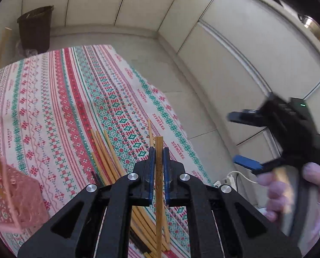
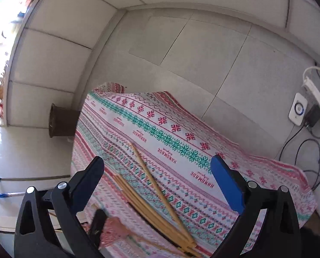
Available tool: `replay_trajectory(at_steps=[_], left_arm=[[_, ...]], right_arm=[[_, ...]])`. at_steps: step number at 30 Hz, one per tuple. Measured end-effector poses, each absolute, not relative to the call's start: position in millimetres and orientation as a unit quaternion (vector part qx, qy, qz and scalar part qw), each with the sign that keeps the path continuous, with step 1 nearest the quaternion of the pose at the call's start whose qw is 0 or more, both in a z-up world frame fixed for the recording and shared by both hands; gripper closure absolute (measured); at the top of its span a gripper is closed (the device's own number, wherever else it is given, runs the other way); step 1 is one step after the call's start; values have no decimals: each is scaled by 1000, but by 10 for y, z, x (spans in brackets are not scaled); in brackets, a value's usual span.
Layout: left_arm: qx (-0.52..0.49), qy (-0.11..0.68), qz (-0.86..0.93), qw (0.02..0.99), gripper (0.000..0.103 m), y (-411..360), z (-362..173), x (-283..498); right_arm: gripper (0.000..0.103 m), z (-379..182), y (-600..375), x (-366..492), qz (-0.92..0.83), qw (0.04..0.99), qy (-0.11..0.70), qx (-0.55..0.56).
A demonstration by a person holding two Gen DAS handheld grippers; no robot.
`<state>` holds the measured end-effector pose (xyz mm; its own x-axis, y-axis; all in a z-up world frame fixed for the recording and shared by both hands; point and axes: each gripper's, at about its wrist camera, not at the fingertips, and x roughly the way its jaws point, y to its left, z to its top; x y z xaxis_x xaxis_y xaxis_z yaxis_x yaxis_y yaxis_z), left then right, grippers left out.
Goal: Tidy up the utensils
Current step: 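Grasp more chopsticks from the pile with the left tool and lift, then grasp a chopstick with the right tool while the left tool carries its chopsticks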
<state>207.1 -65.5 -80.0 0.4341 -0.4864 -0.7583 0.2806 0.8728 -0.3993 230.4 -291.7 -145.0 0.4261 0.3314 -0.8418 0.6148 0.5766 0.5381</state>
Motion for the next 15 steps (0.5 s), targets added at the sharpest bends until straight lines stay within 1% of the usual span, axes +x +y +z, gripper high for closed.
replay_trajectory(at_steps=[7, 9, 10, 12, 14, 15], left_arm=[[-101, 397, -240, 880, 96, -29, -109, 1537], [-102, 379, -247, 886, 96, 71, 70, 1378], [-102, 365, -247, 892, 96, 141, 156, 1321], [-101, 346, -246, 900, 96, 249, 281, 1233], [-106, 332, -243, 905, 96, 353, 352, 1205], [-109, 328, -241, 907, 96, 393, 376, 1184]], right_arm=[[7, -1625, -2448, 2601, -94, 753, 555, 340], [10, -1635, -2285, 2694, -95, 770, 557, 296], [14, -1646, -2215, 2734, -98, 777, 558, 275], [17, -1689, -2091, 2816, -101, 785, 561, 245], [26, -1772, -1991, 2891, -95, 783, 572, 224], [26, -1804, -1952, 2915, -93, 783, 575, 217]])
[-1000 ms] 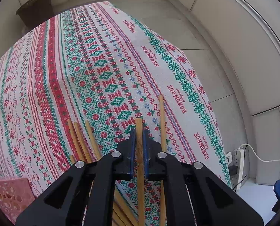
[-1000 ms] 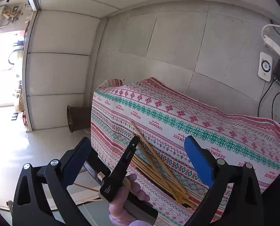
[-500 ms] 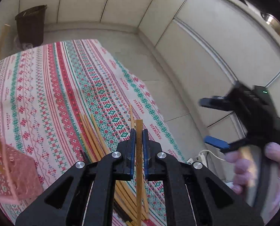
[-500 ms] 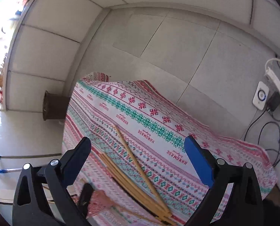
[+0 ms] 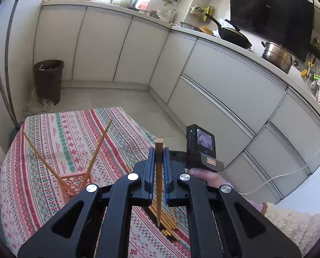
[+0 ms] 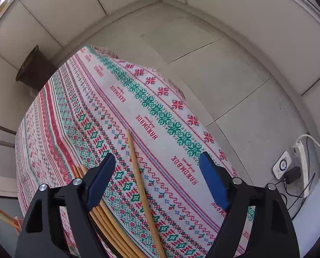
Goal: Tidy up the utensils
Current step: 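Grasp a chopstick with the right tool while the left tool carries its chopsticks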
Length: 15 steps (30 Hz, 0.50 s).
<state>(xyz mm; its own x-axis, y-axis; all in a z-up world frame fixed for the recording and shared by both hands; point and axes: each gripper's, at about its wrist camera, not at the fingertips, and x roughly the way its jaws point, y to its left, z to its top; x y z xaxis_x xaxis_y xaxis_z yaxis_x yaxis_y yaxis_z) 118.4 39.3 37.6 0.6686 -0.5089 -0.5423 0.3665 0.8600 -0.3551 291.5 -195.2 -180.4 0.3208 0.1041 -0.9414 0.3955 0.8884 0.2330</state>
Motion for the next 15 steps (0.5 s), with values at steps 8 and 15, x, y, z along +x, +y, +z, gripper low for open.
replay_trajectory(at_steps=[8, 15], left_arm=[[-113, 313, -237, 913, 96, 509, 490, 1066], [-106, 289, -240, 921, 96, 537, 620, 926]], right_arm=[[36, -1989, -1597, 3070, -69, 780, 603, 150], [45, -2030, -1384, 3079, -64, 804, 586, 80]])
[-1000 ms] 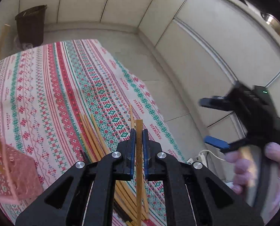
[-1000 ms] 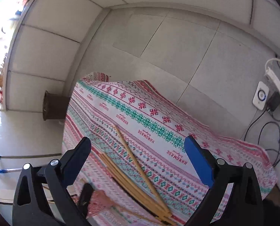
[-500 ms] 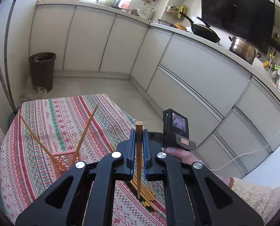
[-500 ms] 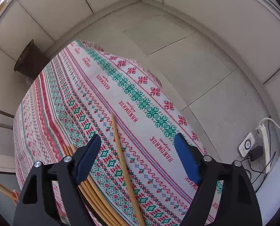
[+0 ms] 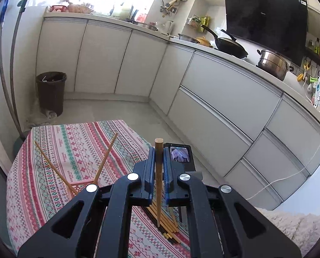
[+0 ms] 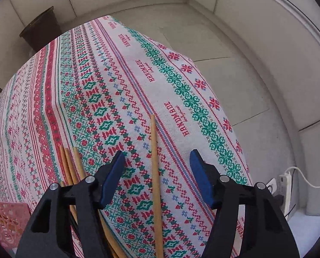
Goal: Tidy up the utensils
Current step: 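Grasp a chopstick with the right tool while the left tool carries its chopsticks, then lower chopsticks into the pink basket and open both tools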
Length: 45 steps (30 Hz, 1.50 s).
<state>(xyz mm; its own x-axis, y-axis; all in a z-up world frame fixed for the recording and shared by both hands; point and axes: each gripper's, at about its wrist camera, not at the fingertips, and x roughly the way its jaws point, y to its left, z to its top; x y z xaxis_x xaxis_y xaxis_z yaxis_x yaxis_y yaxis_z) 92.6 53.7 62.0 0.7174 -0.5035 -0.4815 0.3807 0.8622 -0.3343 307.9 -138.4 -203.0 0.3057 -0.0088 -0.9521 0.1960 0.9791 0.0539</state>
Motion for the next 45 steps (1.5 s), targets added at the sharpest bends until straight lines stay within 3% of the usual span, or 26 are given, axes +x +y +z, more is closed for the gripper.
replay_trajectory(at_steps=[1, 2, 3, 4, 9, 19, 31, 41, 43, 45], left_arm=[[-106, 287, -240, 921, 96, 536, 629, 916], [-107, 284, -239, 923, 96, 540, 643, 906], [-108, 282, -238, 923, 96, 545, 649, 900], [-109, 281, -237, 924, 96, 550, 658, 898], [-121, 273, -225, 927, 96, 619, 704, 890], [-165, 230, -192, 940, 96, 935, 973, 783], [-217, 166, -85, 958, 96, 1619, 1229, 638], [-247, 213, -11, 945, 96, 1943, 867, 900], [-247, 243, -12, 938, 90, 1962, 767, 996], [-271, 266, -6, 925, 73, 2011, 652, 1040]], right_arm=[[57, -2015, -1361, 3065, -59, 808, 581, 76], [80, -1992, -1340, 3057, -53, 811, 578, 74], [94, -1976, -1320, 3051, -55, 810, 579, 69], [97, -1974, -1308, 3042, -57, 809, 582, 69], [97, -1843, -1469, 2928, -56, 809, 571, 130], [97, -738, -1893, 2425, -8, 849, 468, 247], [97, 8, -1940, 2080, 51, 872, 371, 316], [97, 255, -1847, 2015, 91, 868, 368, 320], [97, 308, -1827, 2002, 100, 866, 371, 319], [97, 355, -1807, 1965, 109, 864, 374, 320]])
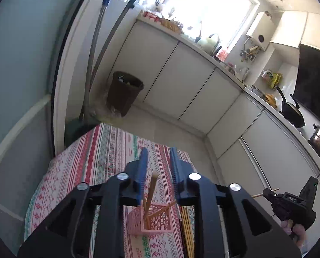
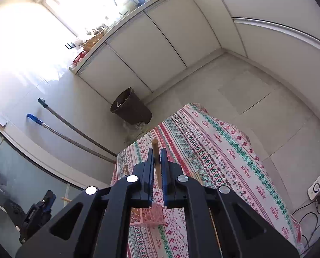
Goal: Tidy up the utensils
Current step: 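Lower chopsticks into the pink basket and open both tools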
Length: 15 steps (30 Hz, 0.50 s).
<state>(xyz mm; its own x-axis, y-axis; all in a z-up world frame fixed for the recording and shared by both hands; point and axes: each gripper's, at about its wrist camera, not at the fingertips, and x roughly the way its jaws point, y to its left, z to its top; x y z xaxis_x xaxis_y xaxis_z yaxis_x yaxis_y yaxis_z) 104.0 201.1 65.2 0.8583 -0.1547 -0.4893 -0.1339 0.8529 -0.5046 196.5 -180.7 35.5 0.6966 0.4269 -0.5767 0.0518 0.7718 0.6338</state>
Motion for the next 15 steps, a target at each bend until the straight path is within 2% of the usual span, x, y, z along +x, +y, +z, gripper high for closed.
replay_trajectory(at_steps=[4, 10, 15], left_arm=[[-283, 260, 13, 923, 72, 2097, 683, 976], [-284, 236, 34, 929, 61, 2165, 809, 864], [-284, 242, 27, 927, 61, 2155, 810, 870]], right_arm=[[97, 474, -1776, 1885, 124, 862, 375, 318], [97, 686, -1647, 1771, 166, 859, 374, 306], [97, 714, -1400, 1800, 185, 857, 381, 292]])
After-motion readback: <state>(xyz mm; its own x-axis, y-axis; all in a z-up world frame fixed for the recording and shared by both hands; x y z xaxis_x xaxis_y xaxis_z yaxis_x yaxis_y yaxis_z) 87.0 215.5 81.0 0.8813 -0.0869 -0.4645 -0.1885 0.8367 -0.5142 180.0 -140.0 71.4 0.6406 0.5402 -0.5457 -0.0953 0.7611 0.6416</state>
